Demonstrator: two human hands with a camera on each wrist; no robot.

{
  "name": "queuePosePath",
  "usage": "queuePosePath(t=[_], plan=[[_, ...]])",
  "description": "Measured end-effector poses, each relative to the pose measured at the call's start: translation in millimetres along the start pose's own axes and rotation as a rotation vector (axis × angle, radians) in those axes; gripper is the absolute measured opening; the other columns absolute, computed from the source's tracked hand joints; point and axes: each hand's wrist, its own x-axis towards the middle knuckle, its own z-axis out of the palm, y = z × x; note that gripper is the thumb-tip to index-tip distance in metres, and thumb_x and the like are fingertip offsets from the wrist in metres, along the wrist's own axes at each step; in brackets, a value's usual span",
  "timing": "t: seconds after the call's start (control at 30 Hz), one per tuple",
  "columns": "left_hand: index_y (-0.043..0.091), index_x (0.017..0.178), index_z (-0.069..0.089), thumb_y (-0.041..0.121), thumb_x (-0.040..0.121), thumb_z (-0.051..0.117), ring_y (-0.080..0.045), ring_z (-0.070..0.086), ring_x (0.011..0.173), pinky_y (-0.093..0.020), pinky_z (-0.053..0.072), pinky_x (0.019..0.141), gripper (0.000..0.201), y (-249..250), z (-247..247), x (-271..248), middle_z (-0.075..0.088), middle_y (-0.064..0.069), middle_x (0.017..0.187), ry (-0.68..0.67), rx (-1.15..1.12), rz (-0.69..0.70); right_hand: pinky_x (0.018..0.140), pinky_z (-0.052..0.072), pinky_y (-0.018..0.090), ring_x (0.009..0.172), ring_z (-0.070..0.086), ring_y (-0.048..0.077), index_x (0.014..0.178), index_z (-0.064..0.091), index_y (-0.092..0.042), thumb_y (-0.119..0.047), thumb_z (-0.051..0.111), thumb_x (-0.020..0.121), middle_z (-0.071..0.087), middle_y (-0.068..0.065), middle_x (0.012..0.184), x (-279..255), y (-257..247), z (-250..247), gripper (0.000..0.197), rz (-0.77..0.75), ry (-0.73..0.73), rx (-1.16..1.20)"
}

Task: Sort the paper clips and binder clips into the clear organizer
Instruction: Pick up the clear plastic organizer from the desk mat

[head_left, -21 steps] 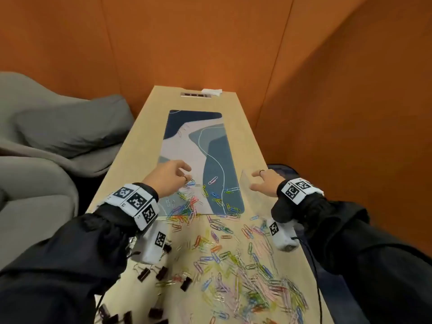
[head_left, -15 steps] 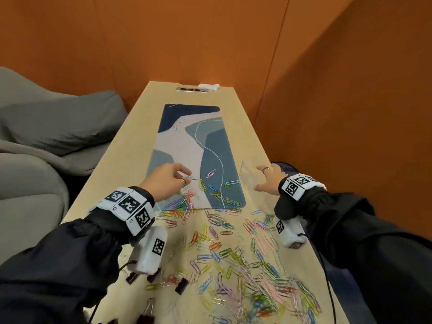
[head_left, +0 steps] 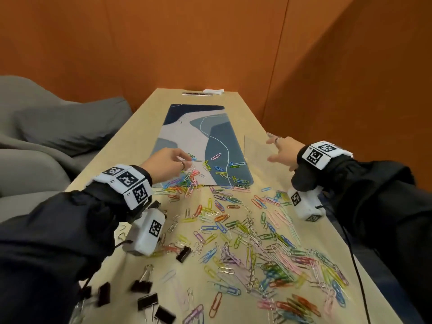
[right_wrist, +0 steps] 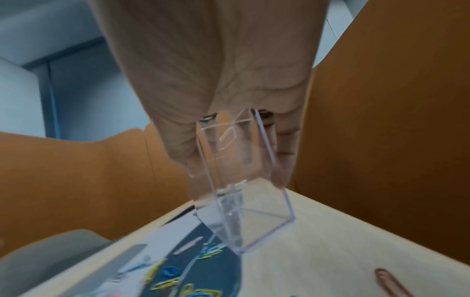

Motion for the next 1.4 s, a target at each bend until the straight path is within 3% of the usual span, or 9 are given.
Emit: queuePosePath(t=[0.1,0.2,0.43,0.6,0.77,0.93,1.17,1.3,1.4], plan=[[0.011,0.129,0.049,0.039,0.095,0.047,-0.021,0.055,0.103,-0.029,0.042,0.078,0.044,6,-3,-19,0.058,-0.011,0.123,0.048,-0.074,0.031,0.073,0.056,0.043,0.097,0.059,0.034,0.143,0.031,-0.021,-0.022,0.058,0.091,0.049,0.021,0.125,-34,-18,-11,0.059,-0.113,0.014,0.217],[0.016,0.143,0.031,0.044,0.095,0.043,-0.017,0.046,0.118,-0.027,0.032,0.090,0.057,17,-8,-42,0.046,-0.009,0.139,0.054,-0.157,0.072,0.069,0.056,0.034,0.083,0.057,0.022,0.144,0.026,-0.027,-0.021,0.057,0.092,0.049,0.013,0.119,-74,-40,-20,0.061,-0.269,-0.039,0.322],[0.037,0.146,0.012,0.045,0.079,0.062,-0.015,0.053,0.112,-0.031,0.039,0.091,0.083,27,-31,-89,0.043,-0.006,0.141,0.125,-0.323,0.238,0.075,0.059,0.037,0.093,0.058,0.015,0.135,0.034,-0.038,-0.017,0.063,0.088,0.048,-0.007,0.108,-150,-79,-30,0.059,-0.533,-0.126,0.504],[0.054,0.138,0.018,0.051,0.068,0.076,-0.009,0.062,0.105,-0.044,0.056,0.082,0.091,11,-38,-119,0.052,0.004,0.130,0.021,-0.421,0.324,0.075,0.058,0.034,0.088,0.057,0.011,0.131,0.037,-0.034,-0.009,0.061,0.088,0.049,0.000,0.111,-176,-92,-31,0.055,-0.581,-0.165,0.731],[0.055,0.139,0.019,0.035,0.066,0.082,-0.015,0.067,0.100,-0.040,0.058,0.073,0.098,-2,-39,-127,0.050,0.000,0.128,0.023,-0.584,0.366,0.075,0.058,0.036,0.092,0.058,0.016,0.128,0.038,-0.038,-0.009,0.062,0.086,0.049,0.008,0.116,-177,-101,-26,0.056,-0.621,-0.218,0.786],[0.065,0.129,0.029,0.034,0.057,0.085,-0.019,0.068,0.089,-0.036,0.058,0.071,0.096,-15,-43,-108,0.057,-0.004,0.113,0.041,-0.644,0.417,0.066,0.057,0.027,0.095,0.058,0.019,0.128,0.037,-0.041,-0.008,0.062,0.086,0.048,0.012,0.121,-149,-108,-15,0.059,-0.609,-0.250,0.838],[0.039,0.105,0.048,0.041,0.029,0.094,-0.012,0.067,0.077,-0.030,0.057,0.062,0.089,-37,-60,-69,0.059,-0.005,0.099,0.081,-0.753,0.400,0.071,0.058,0.038,0.094,0.060,0.019,0.135,0.038,-0.029,-0.009,0.061,0.088,0.055,0.008,0.110,-94,-130,-14,0.056,-0.586,-0.235,0.903],[0.036,0.098,0.040,0.020,0.053,0.085,-0.012,0.066,0.075,-0.029,0.058,0.061,0.066,-49,-64,-61,0.056,-0.011,0.104,0.214,-0.794,0.363,0.075,0.055,0.039,0.080,0.060,0.017,0.126,0.047,-0.024,-0.046,0.042,0.096,0.059,0.002,0.093,-56,-138,-7,0.037,-0.369,-0.146,1.062],[0.035,0.098,0.037,0.008,0.060,0.070,-0.011,0.064,0.076,-0.029,0.059,0.064,0.057,-58,-67,-59,0.056,-0.008,0.100,0.306,-0.797,0.352,0.067,0.046,0.031,0.076,0.056,0.017,0.124,0.050,-0.019,-0.054,0.027,0.097,0.059,0.002,0.092,-29,-139,6,0.050,-0.202,-0.160,0.878]])
